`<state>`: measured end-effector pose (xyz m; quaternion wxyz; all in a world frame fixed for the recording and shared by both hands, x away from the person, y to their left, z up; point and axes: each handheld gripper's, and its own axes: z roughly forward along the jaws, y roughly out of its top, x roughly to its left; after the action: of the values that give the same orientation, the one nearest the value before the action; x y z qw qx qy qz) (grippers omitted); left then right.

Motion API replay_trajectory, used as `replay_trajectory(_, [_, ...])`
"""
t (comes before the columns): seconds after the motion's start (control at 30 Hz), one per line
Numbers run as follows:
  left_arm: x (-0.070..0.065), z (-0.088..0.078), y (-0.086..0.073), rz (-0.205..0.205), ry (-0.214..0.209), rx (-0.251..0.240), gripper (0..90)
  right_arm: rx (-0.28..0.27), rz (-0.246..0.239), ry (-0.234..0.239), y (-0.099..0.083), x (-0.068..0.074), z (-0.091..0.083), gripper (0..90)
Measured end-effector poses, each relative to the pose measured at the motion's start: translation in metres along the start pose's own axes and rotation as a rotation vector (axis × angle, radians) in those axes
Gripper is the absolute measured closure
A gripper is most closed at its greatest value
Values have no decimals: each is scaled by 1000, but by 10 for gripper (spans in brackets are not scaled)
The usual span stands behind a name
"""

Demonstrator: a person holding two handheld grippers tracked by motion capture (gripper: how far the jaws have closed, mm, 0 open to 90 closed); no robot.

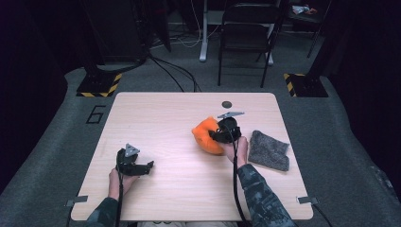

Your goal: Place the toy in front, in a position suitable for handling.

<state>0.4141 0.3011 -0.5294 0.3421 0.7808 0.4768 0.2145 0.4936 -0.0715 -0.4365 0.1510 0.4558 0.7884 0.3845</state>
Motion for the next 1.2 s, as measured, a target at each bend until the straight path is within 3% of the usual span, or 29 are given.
replay_trajectory(0.23, [0,0,0,0,0,0,121,-34,-112,74,10,1,-24,576])
replay_trajectory(0.4, [0,0,0,1,-1,0,121,-19,-169,122,11,-6,-29,575])
replay_trajectory(0.57, [0,0,0,2,-3,1,121,-8,-265,177,10,-10,-30,575])
replay_trajectory(0.7, [0,0,0,3,-2,1,121,-4,-346,237,7,-15,-28,573])
replay_trajectory(0.93, [0,1,0,3,0,-3,121,-14,-422,303,0,-28,-26,557])
replay_trajectory(1.0, [0,1,0,3,-1,-1,121,-14,-448,314,-2,-30,-23,553])
replay_trajectory(1.1, [1,0,1,4,-2,1,121,37,-485,314,-7,-31,-12,541])
replay_trajectory(1.2, [0,1,0,2,3,-8,121,75,-490,298,-13,-31,-1,512])
